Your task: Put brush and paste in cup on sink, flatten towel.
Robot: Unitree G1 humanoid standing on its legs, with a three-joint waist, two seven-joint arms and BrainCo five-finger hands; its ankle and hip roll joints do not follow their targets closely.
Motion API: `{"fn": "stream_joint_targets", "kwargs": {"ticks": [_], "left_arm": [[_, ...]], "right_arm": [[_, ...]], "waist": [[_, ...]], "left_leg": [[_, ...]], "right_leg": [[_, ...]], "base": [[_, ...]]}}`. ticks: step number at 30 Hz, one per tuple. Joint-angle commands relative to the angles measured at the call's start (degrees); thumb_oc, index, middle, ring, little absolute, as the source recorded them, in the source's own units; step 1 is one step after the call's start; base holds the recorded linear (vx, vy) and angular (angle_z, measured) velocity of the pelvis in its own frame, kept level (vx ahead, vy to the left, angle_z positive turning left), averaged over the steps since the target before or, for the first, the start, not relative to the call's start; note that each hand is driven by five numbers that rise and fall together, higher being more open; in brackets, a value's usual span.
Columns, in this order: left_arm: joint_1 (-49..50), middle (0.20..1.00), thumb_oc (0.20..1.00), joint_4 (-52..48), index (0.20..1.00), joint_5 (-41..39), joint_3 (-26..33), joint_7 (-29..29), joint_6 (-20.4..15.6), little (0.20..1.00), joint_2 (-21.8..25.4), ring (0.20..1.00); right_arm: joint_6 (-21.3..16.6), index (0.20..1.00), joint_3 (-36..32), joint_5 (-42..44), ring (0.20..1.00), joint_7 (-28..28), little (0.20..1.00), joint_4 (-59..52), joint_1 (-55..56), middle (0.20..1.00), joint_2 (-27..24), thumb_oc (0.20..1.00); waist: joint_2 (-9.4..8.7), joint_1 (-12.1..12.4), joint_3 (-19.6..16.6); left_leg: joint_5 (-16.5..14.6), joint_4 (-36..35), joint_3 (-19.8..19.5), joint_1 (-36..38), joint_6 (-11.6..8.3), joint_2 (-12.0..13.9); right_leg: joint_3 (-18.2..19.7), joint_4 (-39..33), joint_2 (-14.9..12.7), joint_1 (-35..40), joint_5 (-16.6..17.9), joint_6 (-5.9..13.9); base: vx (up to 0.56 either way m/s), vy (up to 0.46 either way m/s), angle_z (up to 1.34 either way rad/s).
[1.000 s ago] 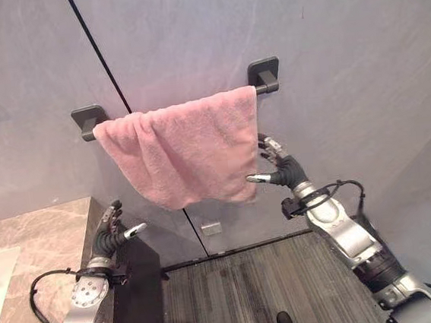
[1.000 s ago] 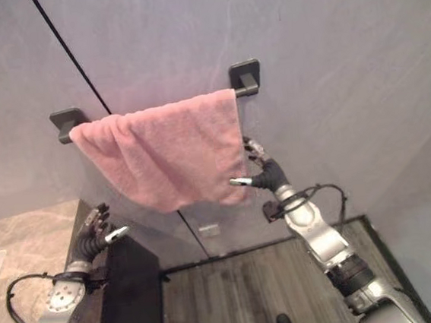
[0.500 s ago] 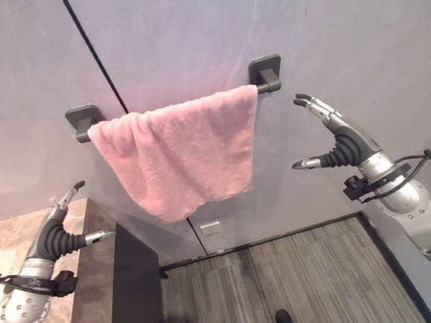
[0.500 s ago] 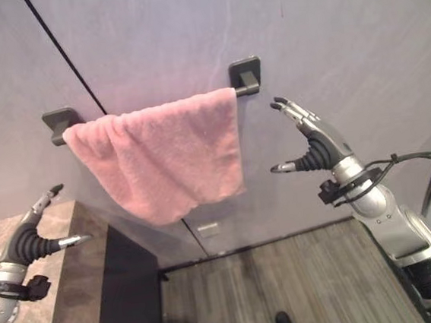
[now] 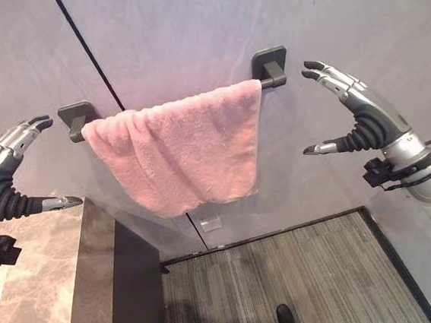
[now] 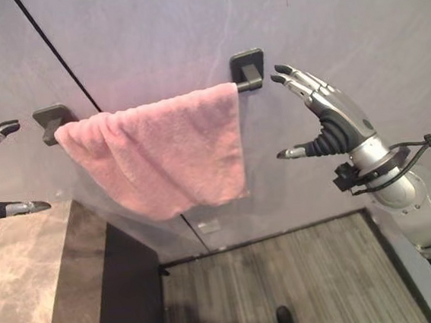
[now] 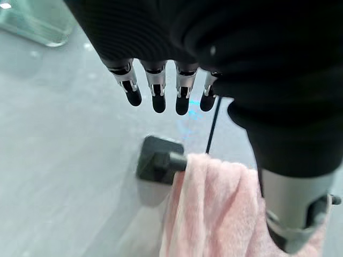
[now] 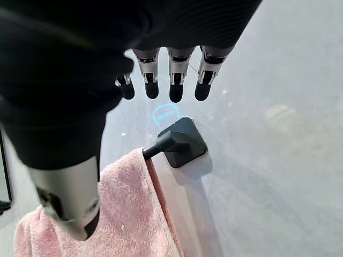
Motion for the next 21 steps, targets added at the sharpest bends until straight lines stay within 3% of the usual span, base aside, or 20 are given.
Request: {"fn": "stream_joint_targets", "kwargs": {"ticks": [1, 4, 11, 17, 21], "left_arm": [[-3.35, 1.000, 1.000, 3.42, 1.000, -2.50, 2.10, 2.66, -1.78, 1.000, 6.44, 1.000], [-6.00, 1.000, 1.000, 4.90, 1.000, -3.64, 0.13, 2.33, -1.79, 1.000, 9.14, 1.000], [-9.75, 1.000, 1.000, 7.02, 1.000, -5.09, -2.93, 2.20, -1.70, 1.000, 10.43, 1.000], [-8.82, 1.000, 1.000, 6.69, 1.000, -4.62, -1.32, 1.78, -1.27, 1.000, 12.16, 1.000], [-7.48, 1.000, 1.000, 6.11, 1.000, -4.99, 0.41, 1.05, -0.89, 1.000, 13.39, 1.000]], "right_arm": [[-1.57, 1.000, 2.24, 1.09, 1.000, -1.11, 1.000, 0.47, -3.71, 1.000, -2.11, 1.000], [-1.38, 1.000, 5.47, 1.11, 1.000, -1.25, 1.000, 2.08, -7.27, 1.000, -1.75, 1.000], [-0.89, 1.000, 10.29, -0.34, 1.000, -1.78, 1.000, 2.93, -15.48, 1.000, -3.22, 1.000], [-0.47, 1.000, 12.77, -1.54, 1.000, -1.72, 1.000, 2.51, -20.94, 1.000, -5.80, 1.000], [-0.11, 1.000, 15.83, -1.38, 1.000, -0.29, 1.000, 0.71, -26.68, 1.000, -10.16, 1.000]], "waist": [[-2.86, -0.58, -2.35], [-2.18, -0.65, -2.24], [-1.36, -0.83, -2.11], [-1.42, -0.68, -1.97], [-2.38, -0.49, -2.14]], "left_leg": [[0.38, 0.14, -1.42, -0.08, -1.90, 1.44], [0.43, 0.14, -1.02, -0.19, -1.82, 1.22], [0.40, 0.14, -0.43, -0.45, -1.80, 0.97], [0.38, 0.14, -0.20, -0.82, -1.71, 0.79], [0.34, 0.14, -0.10, -1.36, -1.81, 0.89]], "right_leg": [[-2.50, 0.34, -5.68, 1.09, -0.45, 4.76], [-2.18, 0.34, -5.87, 0.78, -0.27, 4.98], [-1.65, 0.34, -6.05, -0.11, -0.06, 5.16], [-1.11, 0.34, -6.03, -0.92, 0.08, 5.23], [-1.17, 0.34, -6.01, -1.41, 0.06, 5.25]], "base": [[0.00, 0.000, 0.00], [0.00, 0.000, 0.00], [0.00, 0.006, -0.03], [0.00, 0.001, -0.04], [0.03, 0.008, -0.05]]}}
